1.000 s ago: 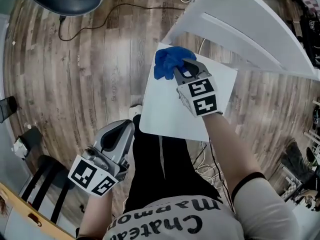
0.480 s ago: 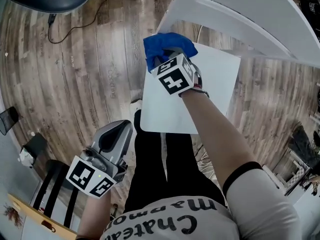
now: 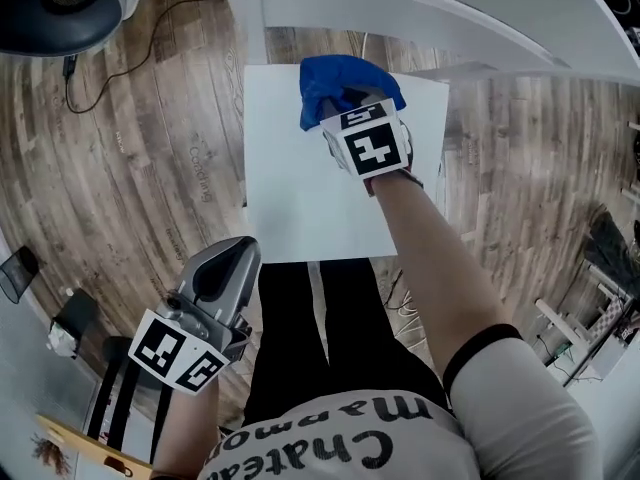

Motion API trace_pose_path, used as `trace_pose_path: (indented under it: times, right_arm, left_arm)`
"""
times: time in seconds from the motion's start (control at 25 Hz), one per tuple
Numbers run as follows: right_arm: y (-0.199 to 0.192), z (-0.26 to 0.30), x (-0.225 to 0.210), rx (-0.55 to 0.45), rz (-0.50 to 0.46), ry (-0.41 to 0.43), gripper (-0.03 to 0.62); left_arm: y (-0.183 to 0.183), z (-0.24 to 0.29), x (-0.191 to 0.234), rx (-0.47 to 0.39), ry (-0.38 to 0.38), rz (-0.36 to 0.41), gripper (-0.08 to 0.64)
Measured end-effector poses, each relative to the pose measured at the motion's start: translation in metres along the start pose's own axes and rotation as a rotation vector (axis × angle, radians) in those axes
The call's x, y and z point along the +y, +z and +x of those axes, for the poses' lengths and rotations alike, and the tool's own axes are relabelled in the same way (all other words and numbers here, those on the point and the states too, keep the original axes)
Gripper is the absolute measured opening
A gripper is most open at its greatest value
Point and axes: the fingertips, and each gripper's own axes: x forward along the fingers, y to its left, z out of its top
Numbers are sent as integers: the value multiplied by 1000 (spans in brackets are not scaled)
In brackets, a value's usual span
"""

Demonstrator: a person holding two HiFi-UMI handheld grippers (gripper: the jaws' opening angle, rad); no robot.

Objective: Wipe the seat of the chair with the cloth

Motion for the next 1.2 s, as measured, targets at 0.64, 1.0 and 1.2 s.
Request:
trace_pose_path:
  times: [0.64,1.0,1.2]
  right_arm:
    - [-120,-85,-159,-29,162,-250,83]
    - [-77,-107,-79,-132,-26,-75,83]
    - [-44,-101,59,-196,-134,208,84]
  left_arm:
    - [-26,73,-56,116,-104,58,3]
    - [-42,73,-38,106,-27,12,3]
    - [-40,59,-25,79,-8,15,3]
